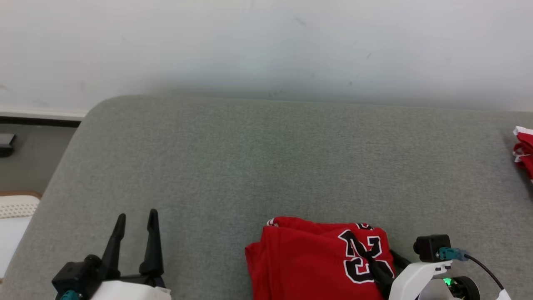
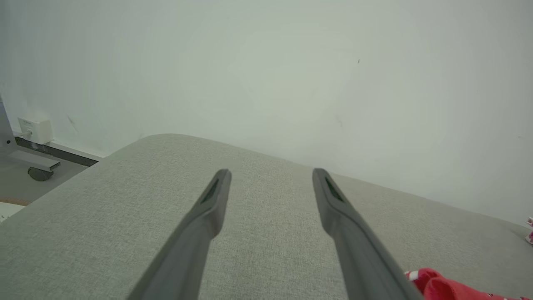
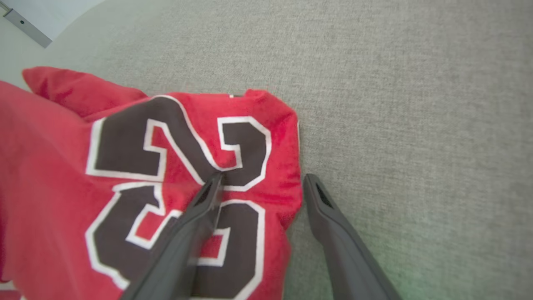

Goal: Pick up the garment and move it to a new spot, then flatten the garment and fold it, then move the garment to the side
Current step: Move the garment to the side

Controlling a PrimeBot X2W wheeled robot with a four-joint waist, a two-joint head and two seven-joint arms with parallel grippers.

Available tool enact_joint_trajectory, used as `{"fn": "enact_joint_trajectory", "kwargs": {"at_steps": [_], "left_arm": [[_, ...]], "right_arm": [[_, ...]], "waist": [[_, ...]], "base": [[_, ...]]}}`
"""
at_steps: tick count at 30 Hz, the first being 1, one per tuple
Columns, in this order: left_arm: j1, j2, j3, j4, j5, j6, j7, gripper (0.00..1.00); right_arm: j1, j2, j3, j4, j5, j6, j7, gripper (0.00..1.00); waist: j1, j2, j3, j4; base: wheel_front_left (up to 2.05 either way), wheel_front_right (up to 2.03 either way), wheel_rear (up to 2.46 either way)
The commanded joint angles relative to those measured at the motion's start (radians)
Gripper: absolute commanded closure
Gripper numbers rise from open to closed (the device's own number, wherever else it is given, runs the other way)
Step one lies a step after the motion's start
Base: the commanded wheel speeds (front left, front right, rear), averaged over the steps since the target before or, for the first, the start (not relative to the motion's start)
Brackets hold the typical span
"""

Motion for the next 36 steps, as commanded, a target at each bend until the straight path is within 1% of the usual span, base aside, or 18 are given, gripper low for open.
{"fn": "enact_joint_trajectory", "kwargs": {"at_steps": [1,2,3,4,5,6,7,10,14,23,28,36], "left_arm": [[-0.012,0.004,0.001,0.003,-0.017,-0.002,-0.002,0.0],[-0.013,0.004,0.001,0.004,-0.017,-0.002,-0.002,0.0],[-0.014,0.004,0.002,0.004,-0.018,-0.002,-0.002,0.0],[-0.016,0.004,0.002,0.005,-0.017,-0.003,-0.002,0.0],[-0.018,0.004,0.002,0.005,-0.015,-0.003,-0.002,0.0],[-0.018,0.004,0.002,0.006,-0.016,-0.003,-0.002,0.0],[-0.018,0.004,0.001,0.006,-0.016,-0.003,-0.002,0.0],[-0.007,0.004,-0.003,0.004,-0.018,0.006,-0.002,0.0],[0.001,0.004,-0.005,0.003,-0.016,0.004,-0.002,0.0],[0.005,0.004,-0.051,-0.01,-0.009,0.001,-0.002,0.0],[-0.01,0.004,-0.094,-0.01,0.0,-0.004,-0.002,0.0],[-0.035,0.004,-0.145,-0.012,0.002,-0.004,-0.002,0.0]], "right_arm": [[-0.001,0.003,0.021,0.031,0.016,0.0,0.024,0.0],[-0.004,0.004,0.029,0.038,0.026,0.0,0.032,0.0],[-0.007,0.005,0.037,0.043,0.036,0.0,0.038,0.15],[-0.01,0.005,0.044,0.048,0.044,0.0,0.043,0.54],[-0.014,0.004,0.05,0.052,0.049,0.0,0.046,0.69],[-0.018,0.001,0.054,0.056,0.053,0.001,0.045,0.93],[-0.023,-0.002,0.056,0.058,0.057,0.001,0.039,1.0],[-0.045,-0.016,0.056,0.051,0.069,0.0,0.01,1.0],[-0.061,-0.033,0.059,0.036,0.082,0.0,-0.012,1.0],[-0.12,-0.08,0.068,-0.014,0.084,0.0,-0.054,1.0],[-0.147,-0.1,0.048,-0.034,0.072,0.0,-0.08,1.0],[-0.16,-0.112,0.009,-0.059,0.06,0.0,-0.109,1.0]], "waist": [[0.0,0.0,0.013,0.02],[0.0,0.0,0.015,0.024],[0.0,0.0,0.017,0.028],[0.0,0.0,0.018,0.031],[0.0,0.0,0.019,0.034],[0.0,0.0,0.019,0.036],[0.0,0.0,0.019,0.037],[0.0,0.0,0.011,0.033],[0.0,0.0,-0.003,0.019],[0.0,0.0,-0.025,-0.052],[0.0,0.0,-0.024,-0.122],[0.0,0.0,-0.021,-0.271]], "base": [[0.0,0.0,0.0],[0.0,0.0,0.0],[0.0,0.0,0.0],[0.0,0.0,0.0],[0.0,0.0,0.0],[0.0,0.0,0.0],[0.0,0.0,0.0],[0.0,0.0,0.0],[0.0,0.0,0.0],[0.0,0.0,0.0],[0.0,0.0,0.0],[0.0,0.0,0.0]]}}
